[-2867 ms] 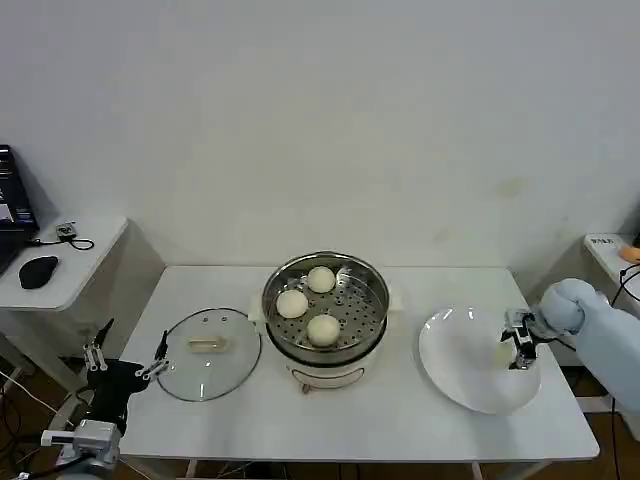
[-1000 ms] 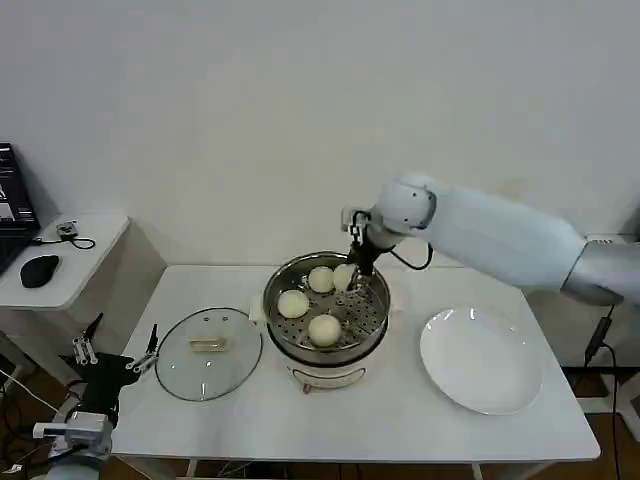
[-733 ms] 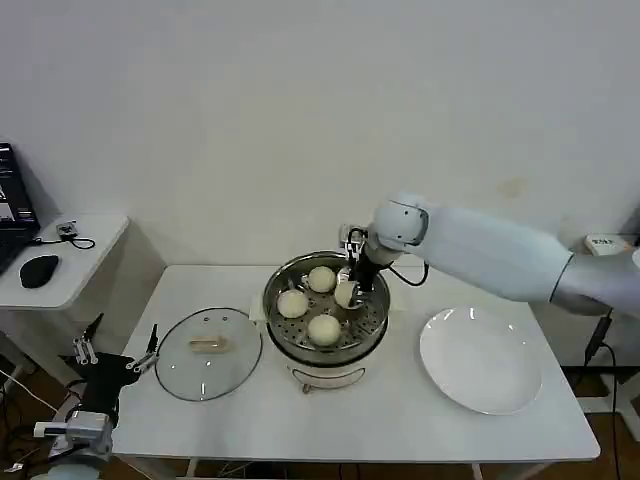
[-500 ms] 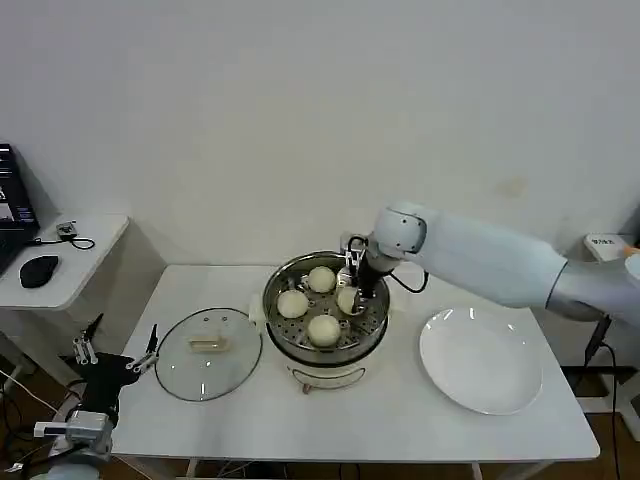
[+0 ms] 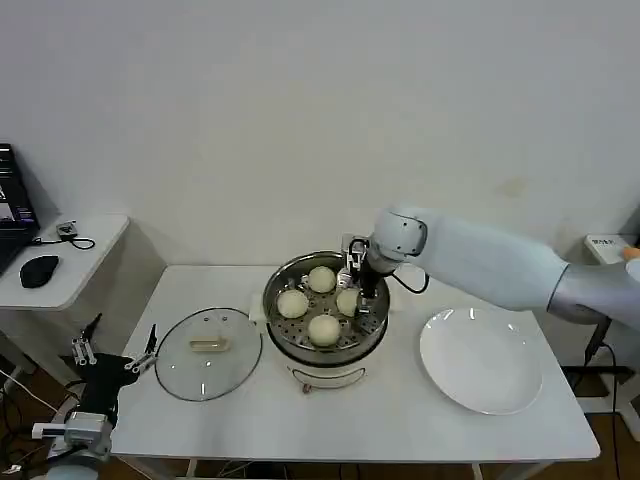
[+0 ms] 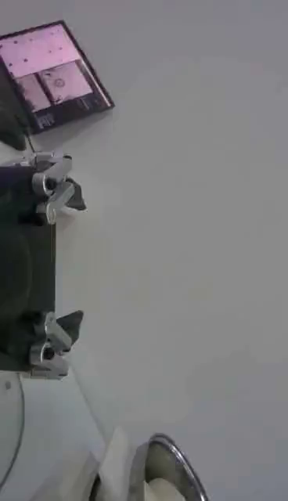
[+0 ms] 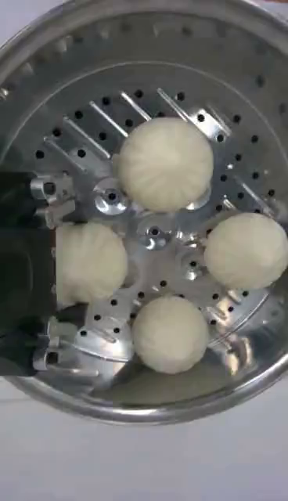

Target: Take steamed baozi put them in steamer then cover it.

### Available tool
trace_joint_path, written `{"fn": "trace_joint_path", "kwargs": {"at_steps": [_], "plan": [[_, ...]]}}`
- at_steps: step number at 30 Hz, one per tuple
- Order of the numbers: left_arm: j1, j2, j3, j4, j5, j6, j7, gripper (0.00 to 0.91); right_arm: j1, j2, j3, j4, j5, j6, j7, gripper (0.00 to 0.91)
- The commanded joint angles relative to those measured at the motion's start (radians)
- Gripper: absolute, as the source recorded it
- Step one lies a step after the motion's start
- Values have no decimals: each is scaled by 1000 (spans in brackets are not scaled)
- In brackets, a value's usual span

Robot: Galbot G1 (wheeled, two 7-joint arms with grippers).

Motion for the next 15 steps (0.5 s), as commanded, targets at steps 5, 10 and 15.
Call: {"fn": "trace_joint_path", "kwargs": {"at_steps": [5,10,15], "plan": [[-5,-3,9,6,-1,-1,1,907,-18,-176,171,217,62,-31,207,907],[-12,-4,8,27,-23,-2,-4,907,-261,-265,406,356,128,49,647,907],[-37,-15,5,67,-51,-8,-5,907,-743,-260,851,465,-4,258,879,907]]}}
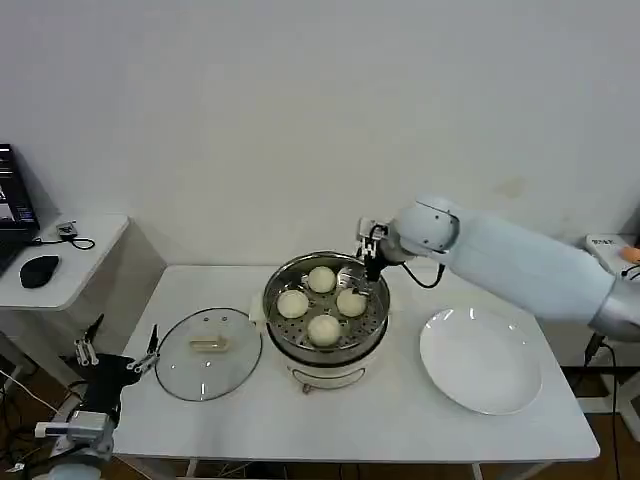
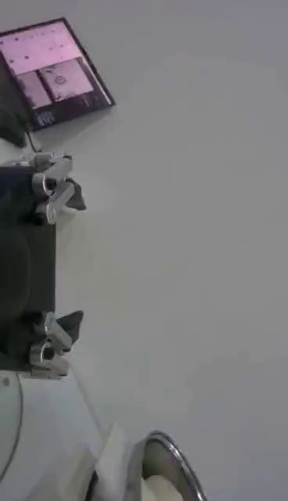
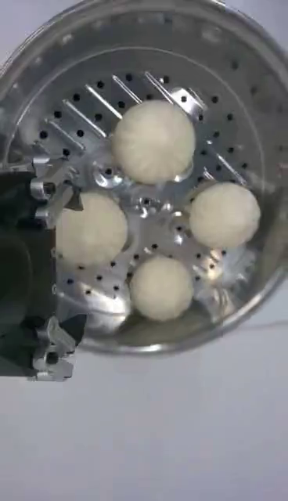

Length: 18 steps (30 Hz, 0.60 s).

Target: Take steamed baozi put them in steamer then cover it.

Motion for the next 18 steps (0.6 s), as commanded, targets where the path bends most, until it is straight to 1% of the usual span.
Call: {"fn": "trace_joint_path", "kwargs": {"at_steps": [1,2,3,5,6,7,8,9,10,12,13,14,15,16,17,18], "plan": [[-23,-9,2,49,-41,-3,-5,907,-692,-98,686,272,-99,291,624,907],[-24,-9,6,51,-49,-2,-10,907,-793,-80,786,292,-141,343,647,907],[-27,-10,10,51,-57,2,-15,907,-885,-59,881,304,-181,373,647,907],[-26,-10,20,55,-58,-4,-35,907,-1028,-25,990,342,-231,435,649,907],[-26,-8,27,59,-63,-2,-47,907,-1123,4,1112,361,-251,461,640,907],[-27,-10,28,62,-61,1,-48,907,-1169,20,1161,371,-261,476,631,907],[-27,-8,29,66,-54,-2,-47,907,-1254,53,1264,388,-281,520,615,907],[-26,-4,32,71,-44,-4,-45,907,-1308,83,1345,401,-292,564,593,907],[-26,-1,34,77,-26,-5,-43,907,-1368,111,1387,414,-294,581,573,907],[-31,6,40,91,21,-20,-38,907,-1474,152,1512,433,-282,636,541,907],[-35,12,42,97,53,-26,-33,907,-1499,174,1550,437,-282,647,520,907],[-38,17,47,106,90,-36,-27,907,-1556,206,1630,439,-275,690,485,907],[-39,20,51,111,113,-38,-25,907,-1586,223,1666,437,-267,704,473,907],[-39,24,57,117,148,-47,-20,907,-1628,249,1723,430,-255,737,445,907],[-38,29,66,123,197,-62,-18,907,-1663,255,1739,424,-255,748,427,907],[-35,32,78,131,250,-81,-19,907,-1713,273,1773,414,-259,787,390,907]]}}
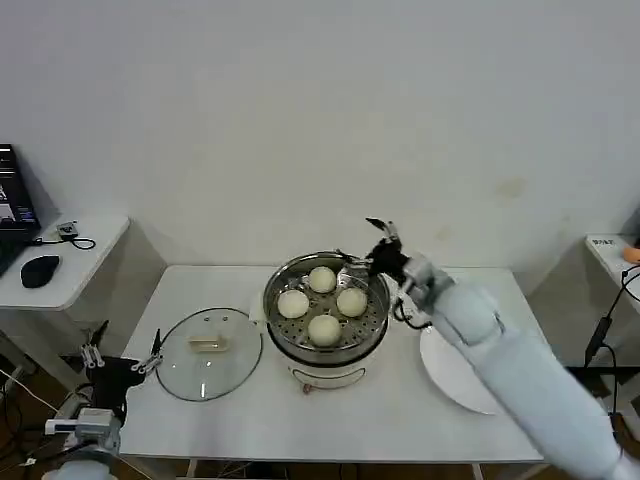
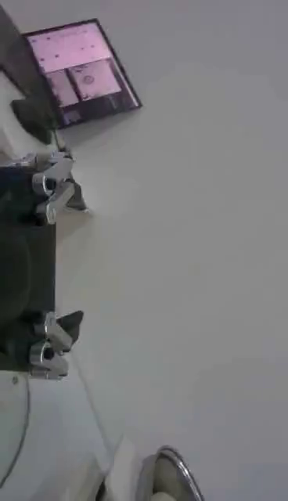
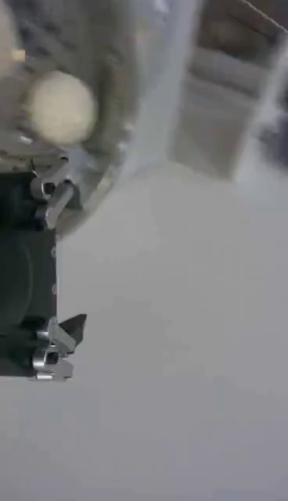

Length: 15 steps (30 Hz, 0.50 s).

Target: Take steamed baozi put them in steamer then cover it.

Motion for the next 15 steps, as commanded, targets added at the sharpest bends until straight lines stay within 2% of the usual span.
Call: {"fn": "trace_joint_path", "kwargs": {"at_steps": [1,5,8,12,15], "plan": [[2,26,50,63,325,-79,0,907,-776,230,807,99,-70,384,-94,907],[17,37,92,97,620,-126,-23,907,-905,287,875,129,-9,403,-126,907],[3,48,111,139,834,-152,-30,907,-964,321,892,149,-7,408,-124,907],[-36,79,139,215,1014,-170,-29,907,-994,341,903,151,-16,420,-121,907],[-58,90,162,249,1075,-170,-22,907,-1004,353,913,148,-17,425,-118,907]]}}
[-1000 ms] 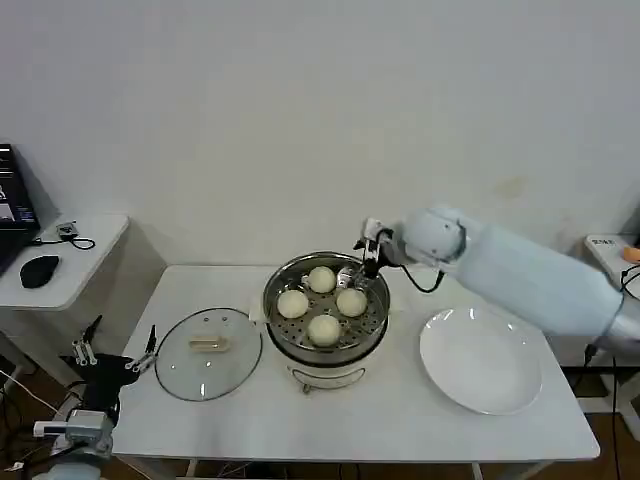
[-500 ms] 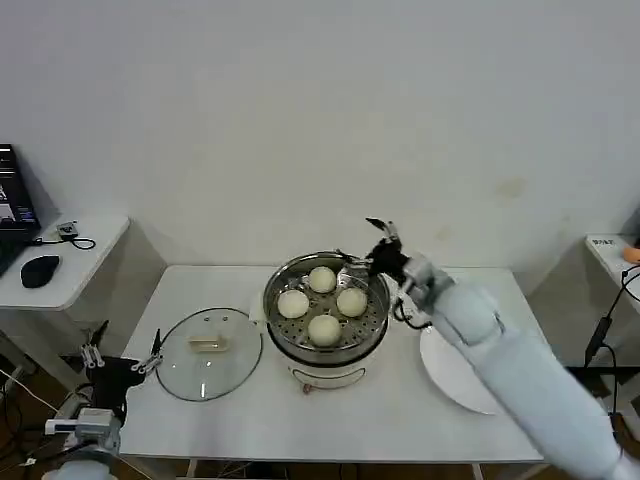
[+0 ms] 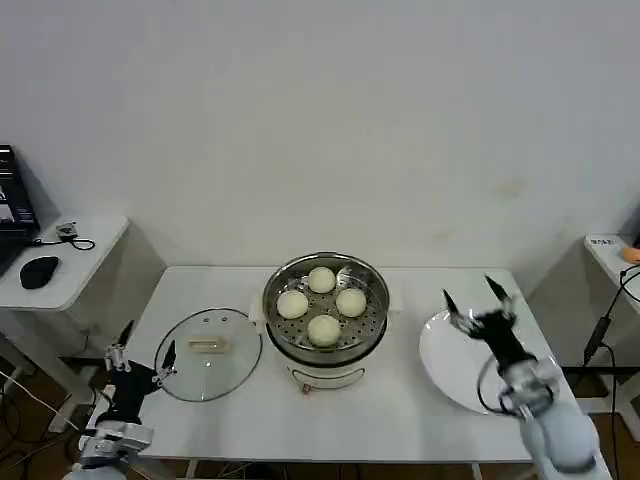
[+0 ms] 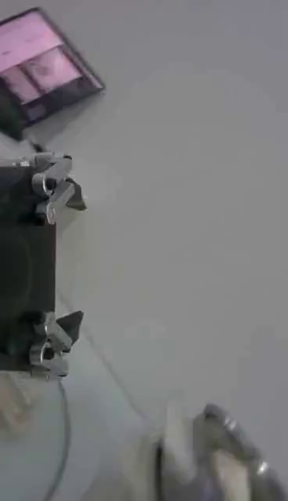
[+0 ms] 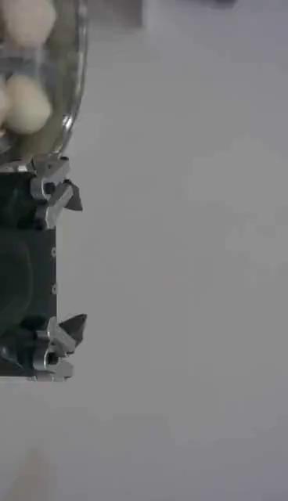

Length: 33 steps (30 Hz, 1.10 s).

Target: Take steamed baozi put them in steamer then cover it.

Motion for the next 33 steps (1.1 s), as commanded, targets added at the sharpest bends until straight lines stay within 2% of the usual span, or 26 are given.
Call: {"fn": "trace_joint_path", "kwargs": {"at_steps": [1,7,33], "plan": [[-64,45,85,157,610,-61,4,907,-318,130,239,44,1,124,-37,907],[-109,46,121,221,672,-59,15,907,-318,153,236,46,-9,125,-34,907],[-375,27,235,495,686,-56,12,907,-349,196,227,52,-42,129,-32,907]]}}
